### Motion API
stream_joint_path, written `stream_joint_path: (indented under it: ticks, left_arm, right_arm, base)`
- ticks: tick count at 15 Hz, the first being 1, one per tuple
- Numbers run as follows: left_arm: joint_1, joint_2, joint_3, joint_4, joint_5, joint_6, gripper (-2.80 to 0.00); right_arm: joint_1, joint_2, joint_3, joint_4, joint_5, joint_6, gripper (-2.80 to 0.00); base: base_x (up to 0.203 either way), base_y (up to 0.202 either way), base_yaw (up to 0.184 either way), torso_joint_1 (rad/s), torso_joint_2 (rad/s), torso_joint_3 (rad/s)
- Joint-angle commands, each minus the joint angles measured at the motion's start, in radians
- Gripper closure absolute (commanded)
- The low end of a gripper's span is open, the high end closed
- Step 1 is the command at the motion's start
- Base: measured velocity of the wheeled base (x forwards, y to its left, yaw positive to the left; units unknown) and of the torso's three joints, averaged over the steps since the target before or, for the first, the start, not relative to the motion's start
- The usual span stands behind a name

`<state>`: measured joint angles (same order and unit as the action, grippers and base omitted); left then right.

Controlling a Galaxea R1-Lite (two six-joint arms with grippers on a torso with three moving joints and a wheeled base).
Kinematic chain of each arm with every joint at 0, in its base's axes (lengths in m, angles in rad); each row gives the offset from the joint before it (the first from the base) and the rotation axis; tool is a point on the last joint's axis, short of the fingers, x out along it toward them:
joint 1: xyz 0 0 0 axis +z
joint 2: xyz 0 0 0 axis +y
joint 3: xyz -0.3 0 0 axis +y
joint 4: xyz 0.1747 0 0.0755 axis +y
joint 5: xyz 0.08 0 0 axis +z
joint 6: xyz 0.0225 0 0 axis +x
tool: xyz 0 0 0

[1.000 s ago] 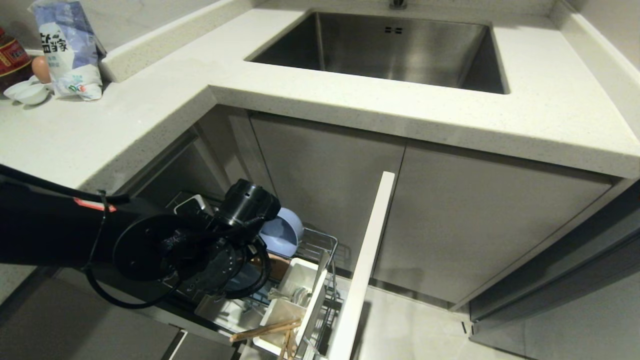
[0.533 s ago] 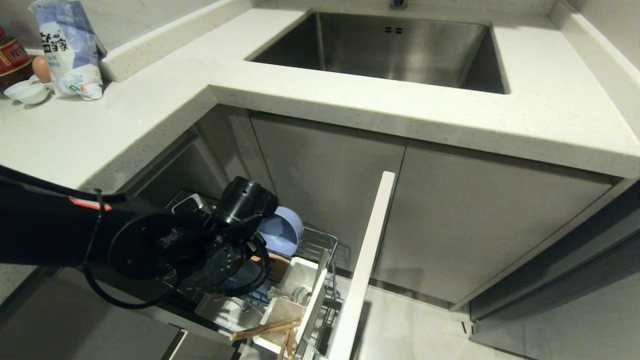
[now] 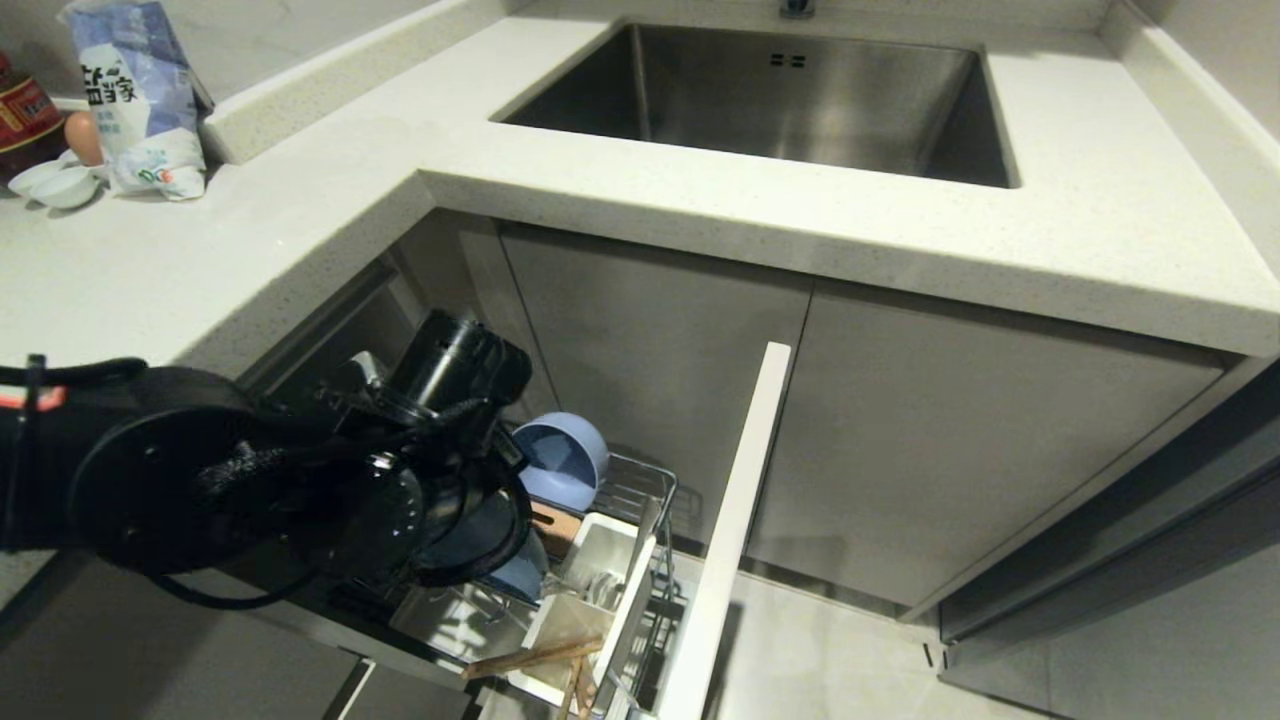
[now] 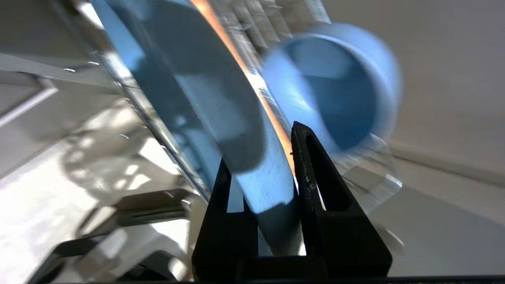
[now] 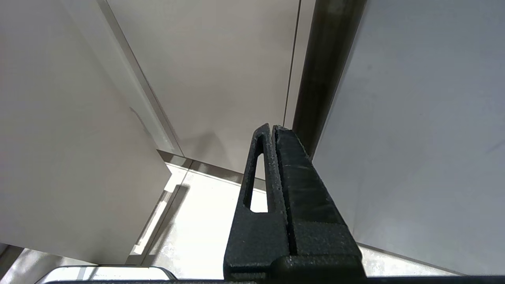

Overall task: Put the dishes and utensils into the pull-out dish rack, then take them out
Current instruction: Take the plate out of the cupboard

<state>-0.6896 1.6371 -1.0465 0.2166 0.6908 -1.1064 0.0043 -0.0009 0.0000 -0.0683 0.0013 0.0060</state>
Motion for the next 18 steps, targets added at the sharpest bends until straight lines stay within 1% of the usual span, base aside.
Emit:
stream_joint_path:
  ticks: [1,4,5,8,10,12,15,16,18]
  left_arm:
    - [-0.041,-0.090,-0.010,0.009,-0.008,-0.008,0.00]
    - [-0.108,-0.188,-0.046,0.061,-0.031,-0.003,0.00]
    - [-0.138,-0.226,-0.065,0.077,-0.041,0.020,0.00]
    - [-0.198,-0.339,-0.121,0.088,-0.075,0.131,0.00]
    - [-0.233,-0.408,-0.160,0.088,-0.096,0.230,0.00]
    - [-0.244,-0.465,-0.199,0.087,-0.115,0.322,0.00]
    - [-0.241,-0.527,-0.243,0.081,-0.126,0.511,0.00]
    - [-0.232,-0.549,-0.259,0.080,-0.123,0.593,0.00]
    - [-0.163,-0.574,-0.279,0.079,-0.122,0.707,0.00]
  right_arm:
    - [0.000,-0.001,0.023,-0.001,0.000,0.000,0.00]
    - [0.000,-0.001,0.023,-0.001,0.000,0.000,0.00]
    - [0.000,-0.001,0.023,-0.001,0.000,0.000,0.00]
    - [0.000,-0.001,0.023,-0.001,0.000,0.000,0.00]
    - [0.000,-0.001,0.023,-0.001,0.000,0.000,0.00]
    - [0.000,-0.001,0.023,-0.001,0.000,0.000,0.00]
    - [0.000,-0.001,0.023,-0.001,0.000,0.000,0.00]
    - [0.000,-0.001,0.023,-0.001,0.000,0.000,0.00]
    - [0.000,-0.001,0.023,-0.001,0.000,0.000,0.00]
  base:
    - [0.000,0.000,0.000,0.000,0.00,0.000]
    - [0.000,0.000,0.000,0.000,0.00,0.000]
    - [0.000,0.000,0.000,0.000,0.00,0.000]
    - [0.000,0.000,0.000,0.000,0.00,0.000]
    - [0.000,0.000,0.000,0.000,0.00,0.000]
    - [0.000,0.000,0.000,0.000,0.00,0.000]
    - [0.000,0.000,0.000,0.000,0.00,0.000]
    - [0.000,0.000,0.000,0.000,0.00,0.000]
    - [0.000,0.000,0.000,0.000,0.00,0.000]
